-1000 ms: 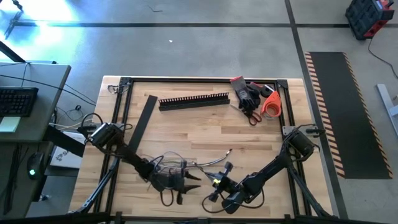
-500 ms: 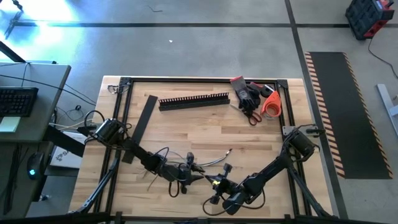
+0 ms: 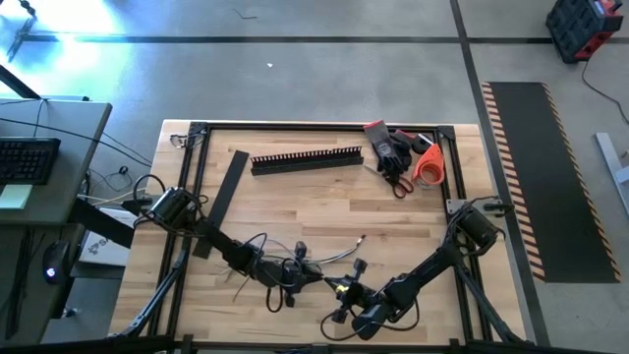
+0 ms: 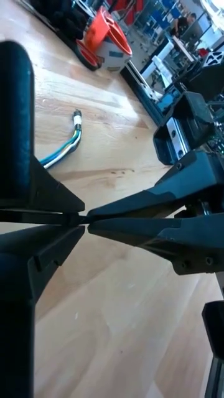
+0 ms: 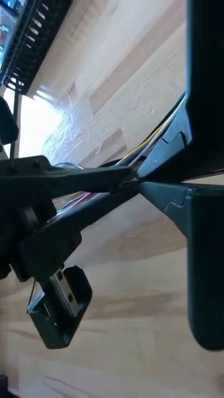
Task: Ziptie cables
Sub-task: Wrap the cables together using a black zip tie
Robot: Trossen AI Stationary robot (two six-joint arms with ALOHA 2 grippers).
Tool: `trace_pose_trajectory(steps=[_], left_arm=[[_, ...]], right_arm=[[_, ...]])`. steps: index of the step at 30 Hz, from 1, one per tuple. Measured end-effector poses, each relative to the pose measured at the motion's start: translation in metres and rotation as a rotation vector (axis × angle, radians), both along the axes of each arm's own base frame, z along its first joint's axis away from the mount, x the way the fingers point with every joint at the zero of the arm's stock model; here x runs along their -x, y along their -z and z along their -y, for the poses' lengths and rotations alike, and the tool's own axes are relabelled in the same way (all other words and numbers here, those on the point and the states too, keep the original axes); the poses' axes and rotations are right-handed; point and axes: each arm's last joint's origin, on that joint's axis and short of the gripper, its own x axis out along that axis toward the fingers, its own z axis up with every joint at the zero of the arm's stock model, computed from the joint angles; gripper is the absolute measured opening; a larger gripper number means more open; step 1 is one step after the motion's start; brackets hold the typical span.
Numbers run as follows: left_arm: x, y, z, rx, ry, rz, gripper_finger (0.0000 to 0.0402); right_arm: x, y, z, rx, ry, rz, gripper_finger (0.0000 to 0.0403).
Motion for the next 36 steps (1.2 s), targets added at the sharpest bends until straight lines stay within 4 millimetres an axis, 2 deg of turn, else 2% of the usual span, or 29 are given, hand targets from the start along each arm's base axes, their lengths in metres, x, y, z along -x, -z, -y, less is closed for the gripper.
trace_pose_trajectory(steps=[6, 10, 16, 19, 23, 26, 29, 32, 36], left_arm=[[0.001, -0.006, 0.0, 0.005, 0.011, -0.003, 0.0009], [0.0, -0.011, -0.006, 0.0, -0.005, -0.032, 0.0007], [0.001, -0.009, -0.009, 0.026, -0.008, -0.076, 0.0006], [0.0, -0.009, -0.009, 0.057, 0.006, -0.084, 0.0006], [0.0, -0.009, -0.009, 0.08, 0.001, -0.086, 0.0006], [0.0, -0.009, -0.009, 0.095, -0.004, -0.087, 0.0006], [0.0, -0.008, -0.009, 0.107, -0.009, -0.091, 0.0006], [0.0, -0.008, -0.01, 0.113, -0.012, -0.096, 0.0006], [0.0, -0.008, -0.009, 0.124, -0.015, -0.097, 0.0007]], right_arm=[[0.013, 0.004, -0.009, -0.097, 0.017, -0.008, 0.0], [0.035, 0.011, -0.02, -0.161, 0.036, -0.058, 0.0], [0.079, 0.018, -0.035, -0.213, 0.098, -0.095, 0.0], [0.086, 0.016, -0.046, -0.147, 0.02, -0.071, 0.0], [0.065, 0.007, -0.05, 0.022, -0.103, -0.025, 0.0007], [0.041, -0.002, -0.046, 0.147, -0.219, -0.037, 0.0036], [0.021, -0.007, -0.036, 0.279, -0.292, -0.06, 0.0083], [0.008, -0.007, -0.021, 0.373, -0.285, -0.107, 0.0125], [-0.003, -0.002, -0.001, 0.399, -0.235, -0.172, 0.0151]])
